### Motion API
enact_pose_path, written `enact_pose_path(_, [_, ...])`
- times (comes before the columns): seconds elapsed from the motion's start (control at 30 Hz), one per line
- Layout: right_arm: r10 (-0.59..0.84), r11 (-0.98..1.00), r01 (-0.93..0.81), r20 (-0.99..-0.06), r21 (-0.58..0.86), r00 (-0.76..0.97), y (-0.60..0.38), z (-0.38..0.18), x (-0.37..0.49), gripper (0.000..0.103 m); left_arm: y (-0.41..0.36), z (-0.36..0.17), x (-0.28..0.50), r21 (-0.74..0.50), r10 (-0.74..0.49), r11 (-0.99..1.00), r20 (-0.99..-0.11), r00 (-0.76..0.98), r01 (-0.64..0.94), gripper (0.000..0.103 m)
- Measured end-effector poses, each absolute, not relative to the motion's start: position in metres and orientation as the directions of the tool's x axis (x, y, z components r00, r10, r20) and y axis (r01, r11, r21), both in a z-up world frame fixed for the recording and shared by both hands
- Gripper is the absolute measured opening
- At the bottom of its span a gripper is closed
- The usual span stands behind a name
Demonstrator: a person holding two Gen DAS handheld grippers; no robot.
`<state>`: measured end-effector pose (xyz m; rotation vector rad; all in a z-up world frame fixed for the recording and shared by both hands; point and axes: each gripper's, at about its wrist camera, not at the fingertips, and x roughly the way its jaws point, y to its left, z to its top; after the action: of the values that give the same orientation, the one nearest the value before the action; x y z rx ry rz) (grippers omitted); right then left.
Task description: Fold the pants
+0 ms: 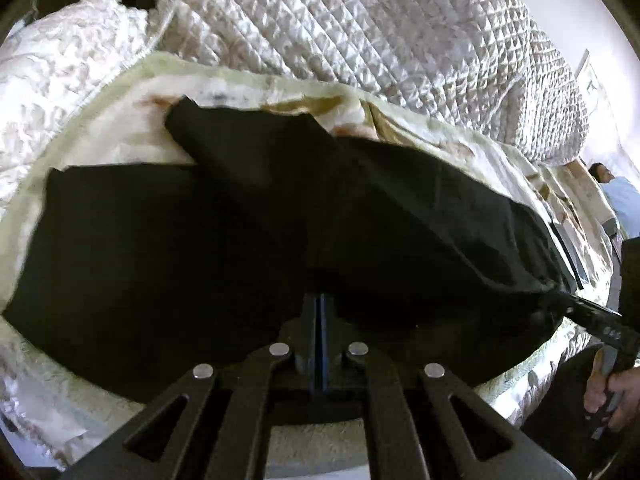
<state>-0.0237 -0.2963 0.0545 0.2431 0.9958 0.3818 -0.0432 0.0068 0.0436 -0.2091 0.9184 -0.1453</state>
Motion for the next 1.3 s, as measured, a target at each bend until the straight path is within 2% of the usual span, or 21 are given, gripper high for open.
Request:
enact_pose_path(0.1, [0.433, 0.895, -0.162, -0.721, 0.416, 0.541, -0.308, 0.064, -0.030, 0.036, 0.007, 0.061, -0.041, -0.220, -0.196, 0.974, -0.740, 0.644, 0.044, 0.008])
enact_pose_path(0.13, [0.430, 0.893, -0.141, -0.714, 0.428, 0.553, -0.311, 0.065, -0.031, 0.038, 0.006, 0.066, -0.037, -0.214, -0.189, 0.976, -0.731, 0.656, 0.044, 0.018])
enact_pose_path(0.17, [0.428, 0.889, -0.121, -0.711, 0.441, 0.558, -0.316, 0.062, -0.031, 0.039, 0.005, 0.071, -0.032, -0.209, -0.185, 0.977, -0.722, 0.666, 0.045, 0.032])
enact_pose_path(0.23, [0.425, 0.884, -0.085, -0.711, 0.461, 0.560, -0.321, 0.058, -0.033, 0.039, 0.002, 0.079, -0.018, -0.193, -0.168, 0.980, -0.713, 0.681, 0.039, 0.044])
enact_pose_path(0.37, [0.396, 0.867, 0.023, -0.715, 0.499, 0.577, -0.338, 0.052, -0.043, 0.039, -0.014, 0.084, 0.020, -0.126, -0.130, 0.990, -0.718, 0.684, 0.056, 0.055])
enact_pose_path(0.43, [0.389, 0.854, 0.069, -0.719, 0.516, 0.576, -0.347, 0.049, -0.046, 0.040, -0.022, 0.079, 0.035, -0.089, -0.108, 0.994, -0.729, 0.676, 0.063, 0.055])
enact_pose_path(0.57, [0.379, 0.817, 0.161, -0.726, 0.553, 0.573, -0.367, 0.040, -0.049, 0.053, -0.032, 0.063, 0.069, -0.044, -0.072, 0.997, -0.760, 0.646, 0.059, 0.055])
enact_pose_path(0.87, [0.310, 0.791, 0.256, -0.725, 0.556, 0.615, -0.388, 0.037, -0.043, 0.054, -0.039, 0.033, 0.108, -0.009, -0.031, 0.999, -0.804, 0.594, 0.040, 0.055])
enact_pose_path(0.9, [0.306, 0.792, 0.261, -0.728, 0.552, 0.613, -0.389, 0.036, -0.040, 0.054, -0.041, 0.031, 0.110, -0.001, -0.028, 0.999, -0.804, 0.594, 0.046, 0.054])
enact_pose_path(0.93, [0.302, 0.793, 0.261, -0.727, 0.551, 0.617, -0.388, 0.035, -0.037, 0.054, -0.041, 0.032, 0.110, 0.003, -0.028, 0.999, -0.798, 0.601, 0.049, 0.043])
enact_pose_path(0.97, [0.293, 0.797, 0.258, -0.724, 0.545, 0.624, -0.388, 0.036, -0.034, 0.054, -0.042, 0.034, 0.109, 0.010, -0.022, 0.999, -0.789, 0.614, 0.049, 0.011])
enact_pose_path(1.0, [0.285, 0.800, 0.261, -0.725, 0.540, 0.627, -0.389, 0.036, -0.033, 0.054, -0.041, 0.035, 0.109, 0.031, -0.002, 0.999, -0.785, 0.620, 0.042, 0.004])
enact_pose_path(1.03, [0.277, 0.801, 0.266, -0.726, 0.537, 0.629, -0.389, 0.036, -0.032, 0.050, -0.037, 0.038, 0.108, 0.026, 0.001, 0.999, -0.781, 0.625, 0.031, 0.004])
enact_pose_path(1.07, [0.261, 0.804, 0.273, -0.726, 0.528, 0.636, -0.390, 0.036, -0.030, 0.038, -0.031, 0.042, 0.104, 0.004, -0.006, 1.000, -0.772, 0.635, 0.014, 0.003])
enact_pose_path(1.13, [0.248, 0.797, 0.297, -0.733, 0.526, 0.633, -0.395, 0.032, -0.029, 0.021, -0.016, 0.055, 0.092, -0.014, 0.010, 0.999, -0.738, 0.675, -0.031, 0.003])
enact_pose_path(1.3, [0.259, 0.778, 0.289, -0.705, 0.558, 0.660, -0.401, 0.034, -0.035, 0.014, 0.039, 0.096, 0.016, -0.156, 0.026, 0.975, -0.619, 0.785, -0.156, 0.003])
